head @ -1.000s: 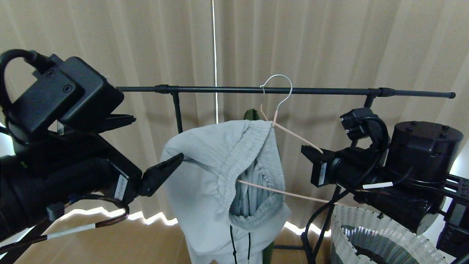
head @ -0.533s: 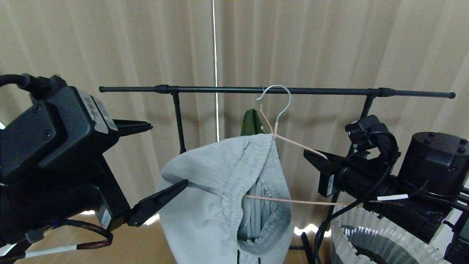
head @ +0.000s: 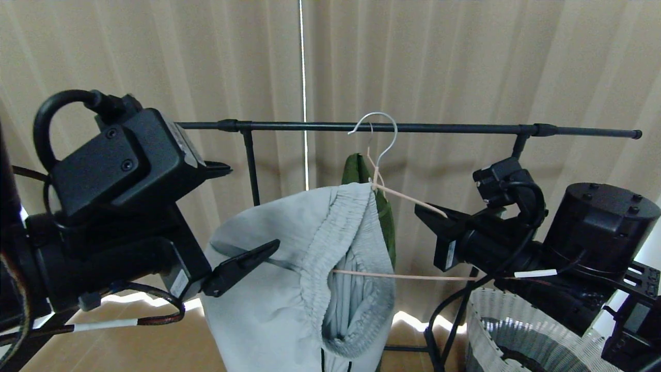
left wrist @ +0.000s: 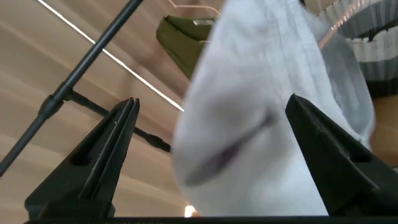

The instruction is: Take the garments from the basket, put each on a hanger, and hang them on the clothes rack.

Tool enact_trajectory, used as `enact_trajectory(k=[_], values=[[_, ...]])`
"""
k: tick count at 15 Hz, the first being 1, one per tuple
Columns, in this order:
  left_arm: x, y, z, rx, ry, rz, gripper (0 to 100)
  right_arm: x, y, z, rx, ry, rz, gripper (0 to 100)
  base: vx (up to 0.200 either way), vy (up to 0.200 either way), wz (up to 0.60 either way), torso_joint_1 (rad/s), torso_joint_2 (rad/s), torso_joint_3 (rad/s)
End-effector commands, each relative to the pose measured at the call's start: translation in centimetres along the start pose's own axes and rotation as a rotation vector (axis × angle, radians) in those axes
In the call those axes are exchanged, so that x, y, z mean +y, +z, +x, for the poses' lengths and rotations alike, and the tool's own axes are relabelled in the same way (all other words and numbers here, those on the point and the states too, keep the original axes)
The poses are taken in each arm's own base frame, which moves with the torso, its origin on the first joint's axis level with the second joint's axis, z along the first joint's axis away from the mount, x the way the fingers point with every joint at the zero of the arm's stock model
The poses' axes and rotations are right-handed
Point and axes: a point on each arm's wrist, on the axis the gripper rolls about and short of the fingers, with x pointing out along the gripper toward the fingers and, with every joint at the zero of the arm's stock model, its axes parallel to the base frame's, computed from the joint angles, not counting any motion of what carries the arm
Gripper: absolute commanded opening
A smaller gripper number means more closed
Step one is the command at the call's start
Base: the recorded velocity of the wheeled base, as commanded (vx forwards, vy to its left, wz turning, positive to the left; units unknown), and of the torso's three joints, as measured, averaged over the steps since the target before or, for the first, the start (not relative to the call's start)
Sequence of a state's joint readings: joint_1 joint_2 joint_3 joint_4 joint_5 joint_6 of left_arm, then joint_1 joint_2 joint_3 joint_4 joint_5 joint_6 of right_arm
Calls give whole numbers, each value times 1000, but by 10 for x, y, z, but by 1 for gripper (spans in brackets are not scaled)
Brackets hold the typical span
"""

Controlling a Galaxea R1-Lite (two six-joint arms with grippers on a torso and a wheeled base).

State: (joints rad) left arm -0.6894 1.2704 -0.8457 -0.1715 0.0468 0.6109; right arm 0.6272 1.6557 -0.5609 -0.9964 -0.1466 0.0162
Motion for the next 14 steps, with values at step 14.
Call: enact_trajectory(k=[14], values=[[6, -2, 56, 23, -20, 95, 100, 22, 1, -16, -40, 146, -3, 0, 0, 0, 0, 0, 0, 0]])
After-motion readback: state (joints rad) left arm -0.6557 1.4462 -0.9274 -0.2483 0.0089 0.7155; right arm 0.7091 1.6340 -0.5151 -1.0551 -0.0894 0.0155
